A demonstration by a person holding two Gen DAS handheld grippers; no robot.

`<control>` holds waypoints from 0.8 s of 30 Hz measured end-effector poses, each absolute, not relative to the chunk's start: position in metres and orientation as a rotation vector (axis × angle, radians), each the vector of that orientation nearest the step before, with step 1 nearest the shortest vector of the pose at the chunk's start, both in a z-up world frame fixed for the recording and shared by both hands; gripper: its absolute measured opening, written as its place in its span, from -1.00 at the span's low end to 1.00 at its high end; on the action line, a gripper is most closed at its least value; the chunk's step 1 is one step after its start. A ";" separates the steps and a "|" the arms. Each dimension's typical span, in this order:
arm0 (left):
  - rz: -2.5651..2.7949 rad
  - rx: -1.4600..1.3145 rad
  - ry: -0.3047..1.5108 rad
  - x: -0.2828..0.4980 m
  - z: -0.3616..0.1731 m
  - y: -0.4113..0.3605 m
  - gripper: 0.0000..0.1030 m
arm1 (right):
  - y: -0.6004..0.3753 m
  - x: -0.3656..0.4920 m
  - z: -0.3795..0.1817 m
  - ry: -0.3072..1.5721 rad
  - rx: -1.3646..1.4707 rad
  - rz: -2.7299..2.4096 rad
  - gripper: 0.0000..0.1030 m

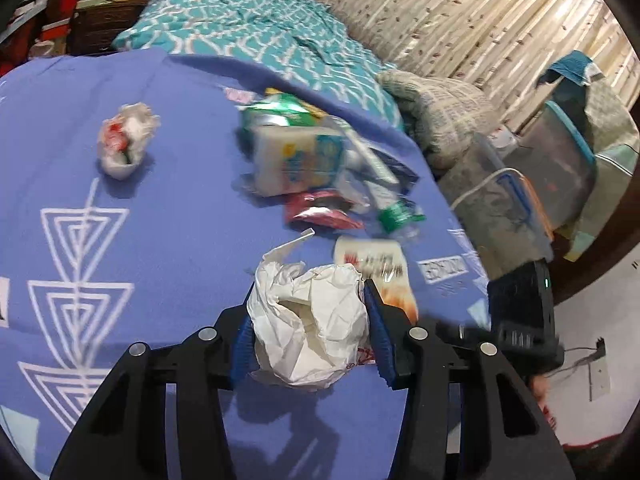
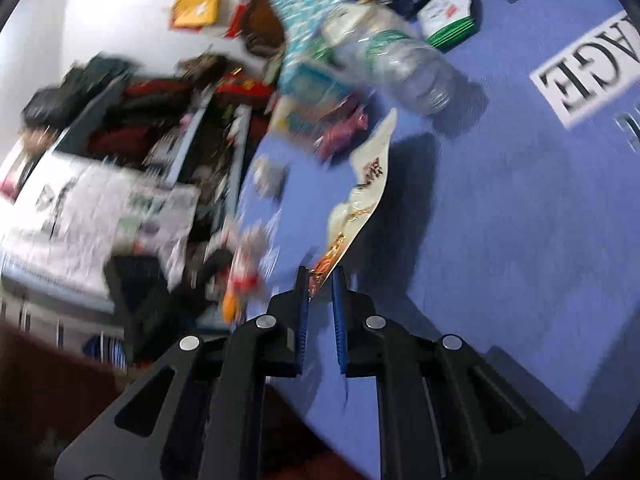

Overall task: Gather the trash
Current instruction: 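Grasp the orange-white snack bag with the right tool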

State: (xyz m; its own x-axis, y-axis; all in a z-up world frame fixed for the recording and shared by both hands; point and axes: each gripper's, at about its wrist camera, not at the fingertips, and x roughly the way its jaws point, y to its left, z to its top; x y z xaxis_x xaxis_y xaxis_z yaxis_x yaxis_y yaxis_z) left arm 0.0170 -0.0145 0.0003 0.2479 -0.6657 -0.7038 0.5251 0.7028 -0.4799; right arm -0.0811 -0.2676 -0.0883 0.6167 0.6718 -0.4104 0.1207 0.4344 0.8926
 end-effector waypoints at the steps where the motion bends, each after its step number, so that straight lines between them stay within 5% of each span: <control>1: -0.831 -0.152 1.033 0.014 0.006 -0.021 -0.11 | -0.266 -0.091 -0.084 0.857 1.065 0.415 -0.75; 12: -1.018 0.071 1.031 -0.008 0.034 -0.163 -0.10 | -0.348 -0.188 -0.074 0.662 1.013 0.234 -0.82; 16: -1.023 0.092 1.104 -0.009 0.020 -0.200 -0.10 | -0.370 -0.207 -0.084 0.658 1.009 0.146 -0.70; 19: -1.004 0.074 1.131 -0.013 0.012 -0.196 -0.10 | -0.375 -0.213 -0.082 0.651 1.002 0.153 0.67; 21: -0.974 0.077 1.144 -0.016 0.006 -0.188 -0.10 | -0.370 -0.215 -0.070 0.628 0.912 0.177 0.68; 24: -0.935 0.082 1.170 -0.019 -0.004 -0.169 -0.10 | -0.357 -0.207 -0.064 0.694 0.842 0.264 0.37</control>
